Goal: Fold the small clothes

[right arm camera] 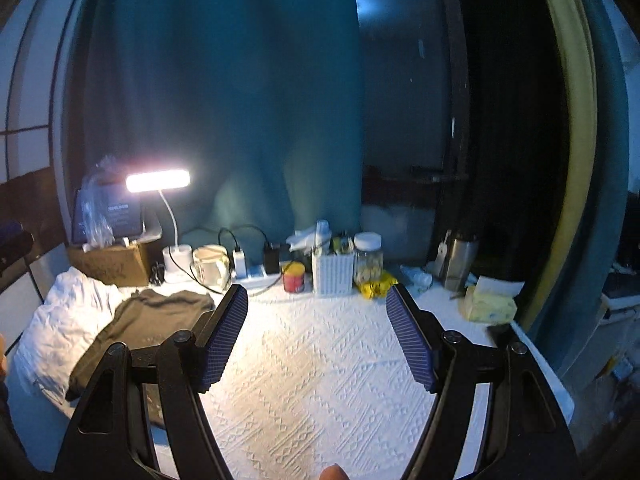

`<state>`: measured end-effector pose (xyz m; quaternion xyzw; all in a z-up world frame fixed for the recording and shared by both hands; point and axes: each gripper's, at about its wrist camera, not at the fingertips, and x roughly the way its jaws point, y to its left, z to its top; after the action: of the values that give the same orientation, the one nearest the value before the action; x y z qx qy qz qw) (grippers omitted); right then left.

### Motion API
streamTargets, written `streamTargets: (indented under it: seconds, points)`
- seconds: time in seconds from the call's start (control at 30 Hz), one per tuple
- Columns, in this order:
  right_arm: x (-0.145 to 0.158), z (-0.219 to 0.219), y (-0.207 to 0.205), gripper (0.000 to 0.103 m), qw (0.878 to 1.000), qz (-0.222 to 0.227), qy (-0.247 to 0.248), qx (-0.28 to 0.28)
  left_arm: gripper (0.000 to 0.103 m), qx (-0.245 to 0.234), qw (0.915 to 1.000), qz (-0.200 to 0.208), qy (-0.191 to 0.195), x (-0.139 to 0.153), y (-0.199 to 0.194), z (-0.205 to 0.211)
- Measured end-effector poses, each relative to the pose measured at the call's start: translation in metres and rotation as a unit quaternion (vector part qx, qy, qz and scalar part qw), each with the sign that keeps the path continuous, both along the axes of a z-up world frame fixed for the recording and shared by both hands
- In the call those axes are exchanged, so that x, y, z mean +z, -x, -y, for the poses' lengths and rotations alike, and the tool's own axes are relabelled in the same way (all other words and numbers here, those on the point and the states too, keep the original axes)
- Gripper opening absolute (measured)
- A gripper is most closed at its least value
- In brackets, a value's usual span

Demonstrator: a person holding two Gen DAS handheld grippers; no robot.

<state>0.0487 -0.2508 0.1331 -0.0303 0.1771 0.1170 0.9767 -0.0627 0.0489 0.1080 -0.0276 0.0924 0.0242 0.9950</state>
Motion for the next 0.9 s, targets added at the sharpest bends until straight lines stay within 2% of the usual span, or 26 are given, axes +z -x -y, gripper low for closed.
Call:
streamTargets:
  seconds: [0.13, 0.3, 0.9]
  points:
    - [0.003, -0.003, 0.005, 0.075, 1.000, 0.018, -0.008, 0.007, 0.102, 0.019, 0.9998, -0.002, 0.000, -0.003, 0.002, -0.008]
    - [-0.006, -0.013, -0.004, 0.075, 1.000, 0.003, -0.013, 0.015, 0.102, 0.019, 0.9996, -0.009, 0.019, -0.010, -0.001, -0.024]
    - [-0.020, -0.032, -0.025, 0.075, 1.000, -0.020, -0.001, 0.024, 0.102, 0.011, 0.9992, -0.039, 0.009, -0.028, -0.028, -0.034]
